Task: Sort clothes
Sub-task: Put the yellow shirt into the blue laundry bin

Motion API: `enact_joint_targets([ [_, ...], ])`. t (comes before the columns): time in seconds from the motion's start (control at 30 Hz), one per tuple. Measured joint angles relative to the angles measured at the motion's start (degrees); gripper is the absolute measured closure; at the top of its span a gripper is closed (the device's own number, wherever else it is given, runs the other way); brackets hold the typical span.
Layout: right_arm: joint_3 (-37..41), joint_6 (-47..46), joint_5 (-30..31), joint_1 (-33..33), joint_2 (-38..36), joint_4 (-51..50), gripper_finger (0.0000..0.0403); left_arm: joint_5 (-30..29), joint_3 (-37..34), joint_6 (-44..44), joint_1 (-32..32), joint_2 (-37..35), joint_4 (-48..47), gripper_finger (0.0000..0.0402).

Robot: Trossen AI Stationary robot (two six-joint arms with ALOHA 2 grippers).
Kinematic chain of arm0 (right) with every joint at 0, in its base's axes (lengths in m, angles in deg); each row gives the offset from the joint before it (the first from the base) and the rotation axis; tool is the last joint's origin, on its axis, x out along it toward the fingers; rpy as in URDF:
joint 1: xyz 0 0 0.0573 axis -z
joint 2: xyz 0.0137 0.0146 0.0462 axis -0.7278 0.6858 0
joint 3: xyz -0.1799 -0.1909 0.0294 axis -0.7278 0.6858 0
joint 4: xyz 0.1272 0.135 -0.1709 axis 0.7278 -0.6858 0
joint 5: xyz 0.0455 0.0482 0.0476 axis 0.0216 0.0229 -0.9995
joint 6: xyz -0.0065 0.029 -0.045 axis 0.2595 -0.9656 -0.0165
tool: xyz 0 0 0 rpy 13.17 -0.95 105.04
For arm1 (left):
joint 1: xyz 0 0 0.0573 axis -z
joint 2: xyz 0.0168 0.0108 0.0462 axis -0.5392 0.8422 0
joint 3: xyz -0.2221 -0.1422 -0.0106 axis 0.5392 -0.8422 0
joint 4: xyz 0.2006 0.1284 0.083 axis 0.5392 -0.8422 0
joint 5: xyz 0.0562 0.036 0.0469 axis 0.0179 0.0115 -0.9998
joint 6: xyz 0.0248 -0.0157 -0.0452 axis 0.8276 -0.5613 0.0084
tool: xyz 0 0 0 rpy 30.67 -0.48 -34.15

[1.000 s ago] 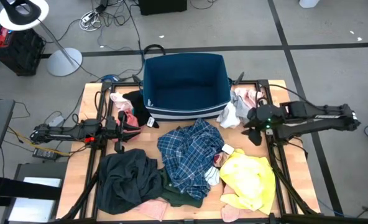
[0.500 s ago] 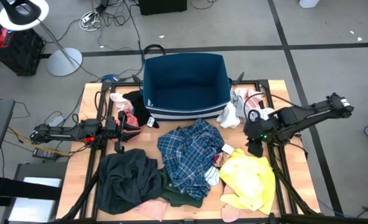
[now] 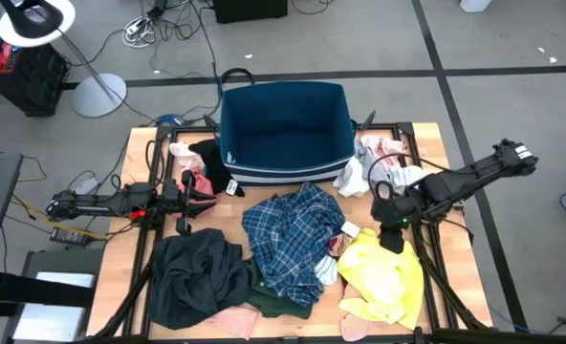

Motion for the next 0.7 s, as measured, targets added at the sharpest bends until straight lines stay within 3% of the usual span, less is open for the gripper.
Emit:
enact_joint_targets([
  [0.23, 0.0, -3.5, 0.1, -4.0, 1.9, 2.7, 0.025, 0.0, 0.0, 0.0, 0.0, 0.0, 0.0, 0.0316],
  [0.53, 0.0, -4.3, 1.7, -6.0, 12.9, 4.0, 0.0255, 0.0, 0.0, 0.0, 0.0, 0.0, 0.0, 0.0316],
  [0.63, 0.0, -4.7, 1.0, -5.9, 15.2, 4.6, 0.0298, 0.0, 0.0, 0.0, 0.0, 0.0, 0.0, 0.0316],
  [0.7, 0.0, -4.7, -0.3, -5.9, 15.6, 5.5, 0.0357, 0.0, 0.0, 0.0, 0.0, 0.0, 0.0, 0.0316],
])
